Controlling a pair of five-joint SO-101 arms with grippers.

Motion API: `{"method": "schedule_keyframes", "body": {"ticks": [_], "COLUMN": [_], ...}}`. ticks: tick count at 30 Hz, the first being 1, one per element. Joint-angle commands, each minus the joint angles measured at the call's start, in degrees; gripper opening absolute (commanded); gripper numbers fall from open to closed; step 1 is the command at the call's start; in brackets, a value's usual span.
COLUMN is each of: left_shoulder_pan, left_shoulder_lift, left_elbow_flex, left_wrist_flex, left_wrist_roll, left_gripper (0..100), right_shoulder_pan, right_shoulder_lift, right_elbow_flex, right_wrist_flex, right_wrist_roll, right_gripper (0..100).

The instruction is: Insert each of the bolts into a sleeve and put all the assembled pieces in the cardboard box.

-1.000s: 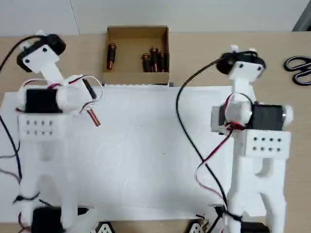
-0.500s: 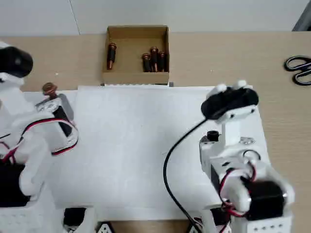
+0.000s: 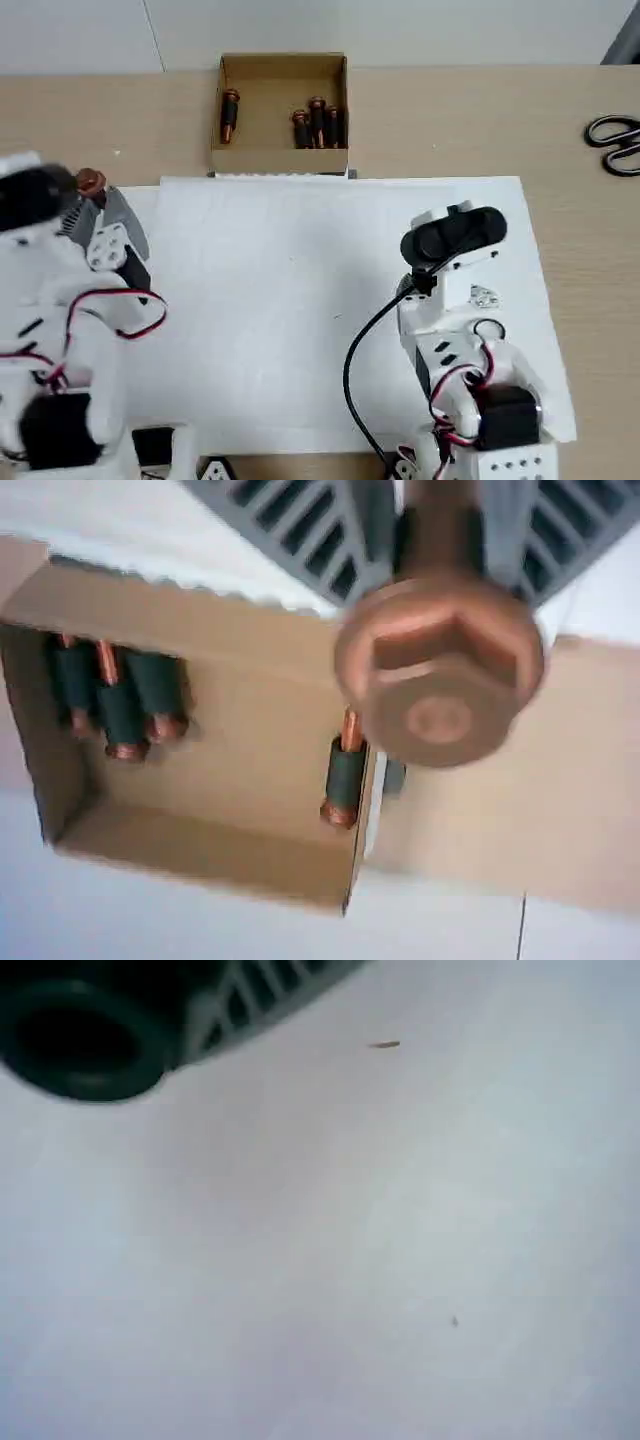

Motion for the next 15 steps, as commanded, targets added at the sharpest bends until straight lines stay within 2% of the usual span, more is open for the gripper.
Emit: {"method": "schedule_keyframes", "body": {"ticks": [1,5,15], "left_shoulder_pan": [-0.09,-0.09,0.0], "left_shoulder_lift": [-8.26,-17.23,-33.32], "left_elbow_flex": [12.97,24.92,39.52], "left_wrist_flex": [-11.6,-18.73,-20.4], "left_wrist_roll": [-1.67,-4.57,-2.46], "left_gripper": [1,1,1], "right_shoulder_pan": [-0.04,-0.66,-14.02], "right_shoulder_lift": [-0.66,-0.66,-0.66], "right_elbow_flex": [2.55,6.95,20.31], "right_wrist_flex": [-6.37,-14.46,-34.07], "right_wrist_roll": [0.26,0.26,0.7], "right_gripper": [0.3,0.3,0.3]}}
